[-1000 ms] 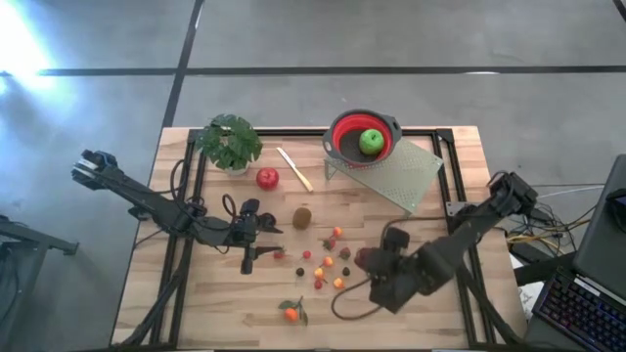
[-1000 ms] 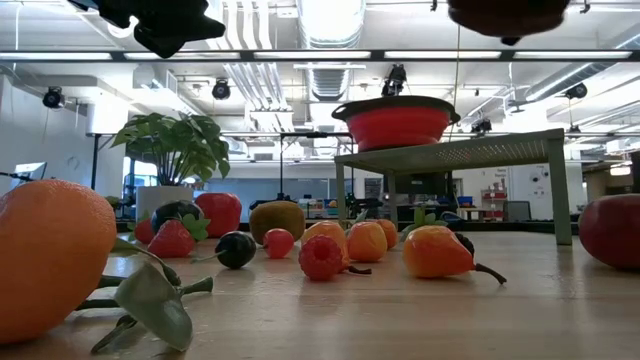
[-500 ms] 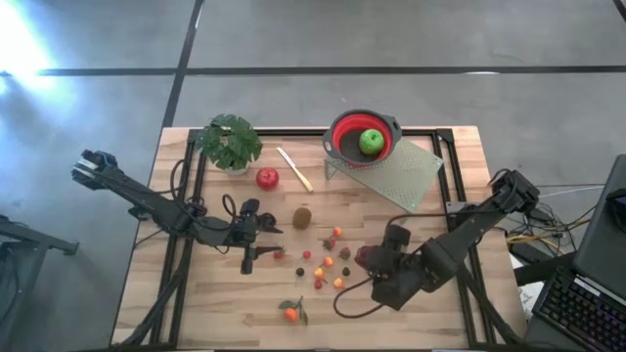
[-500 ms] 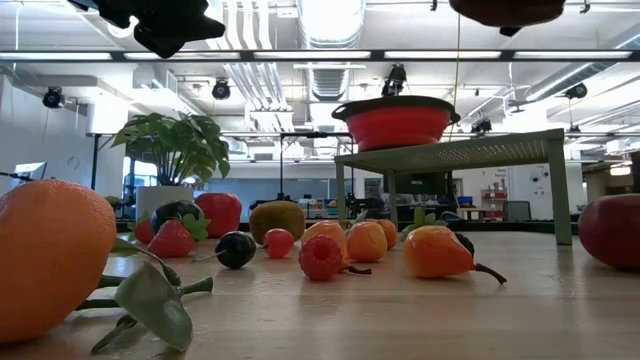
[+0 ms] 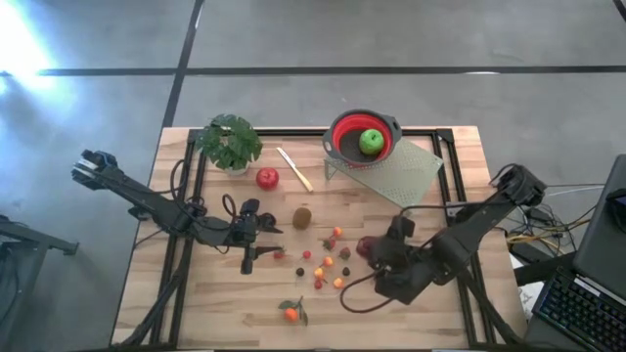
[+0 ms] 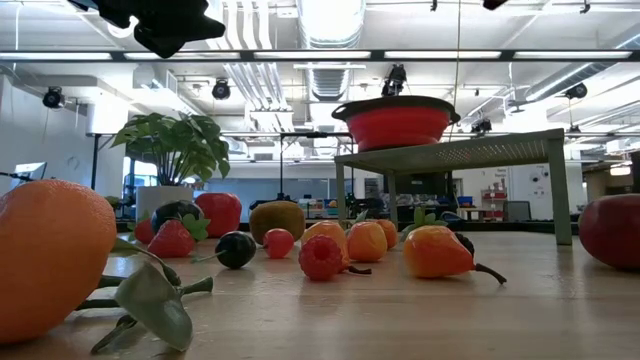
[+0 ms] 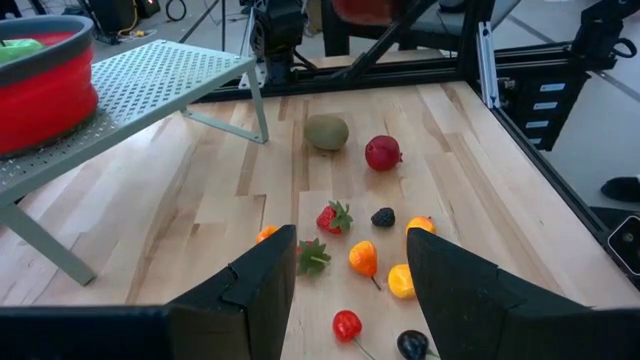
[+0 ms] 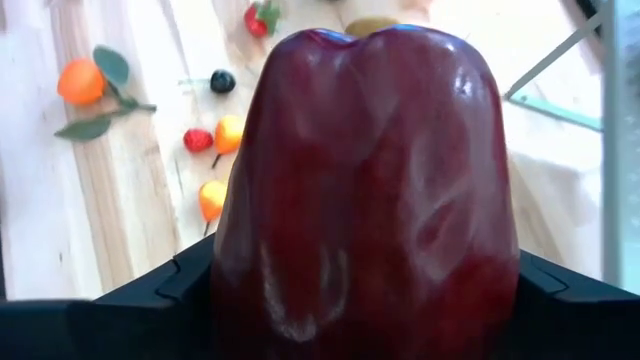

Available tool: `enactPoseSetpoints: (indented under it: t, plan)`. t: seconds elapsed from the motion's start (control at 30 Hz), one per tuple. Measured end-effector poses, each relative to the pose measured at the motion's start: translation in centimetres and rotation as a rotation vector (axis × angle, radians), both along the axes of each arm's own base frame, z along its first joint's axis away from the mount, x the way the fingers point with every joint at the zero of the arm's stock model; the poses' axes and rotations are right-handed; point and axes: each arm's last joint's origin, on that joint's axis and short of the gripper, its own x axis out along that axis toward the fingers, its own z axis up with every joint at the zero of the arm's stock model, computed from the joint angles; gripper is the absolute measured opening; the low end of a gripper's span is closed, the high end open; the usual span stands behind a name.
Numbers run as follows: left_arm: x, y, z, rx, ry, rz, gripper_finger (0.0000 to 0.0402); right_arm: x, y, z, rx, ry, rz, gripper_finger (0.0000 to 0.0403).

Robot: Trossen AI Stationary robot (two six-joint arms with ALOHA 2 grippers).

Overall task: Pick & Place Fruit
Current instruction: Put the dark red apple into the red gray colander on the shelf

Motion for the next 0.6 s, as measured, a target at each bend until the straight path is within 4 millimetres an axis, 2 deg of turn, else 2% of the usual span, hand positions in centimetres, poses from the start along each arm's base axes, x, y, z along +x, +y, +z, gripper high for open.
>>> enactPoseSetpoints:
  t: [0.1,0.33,0.6]
  plan:
    - [0.0,0.0,0.0,0.0,0.0,0.0,0.0197,-0.2,-0.3,0.5,-0.01,-0.024,-0.005,0.0275]
    - [0.0,0.0,0.0,0.0,0.0,0.0,0.0197,-0.8,-1.3,1.7,-0.049,-0.079,-0.015,0.0297]
    - [0.0,0.0,0.0,0.0,0.0,0.0,0.0197,-0.7,-3.1,2.6,-0.071,-0.105,-0.047,0.0276]
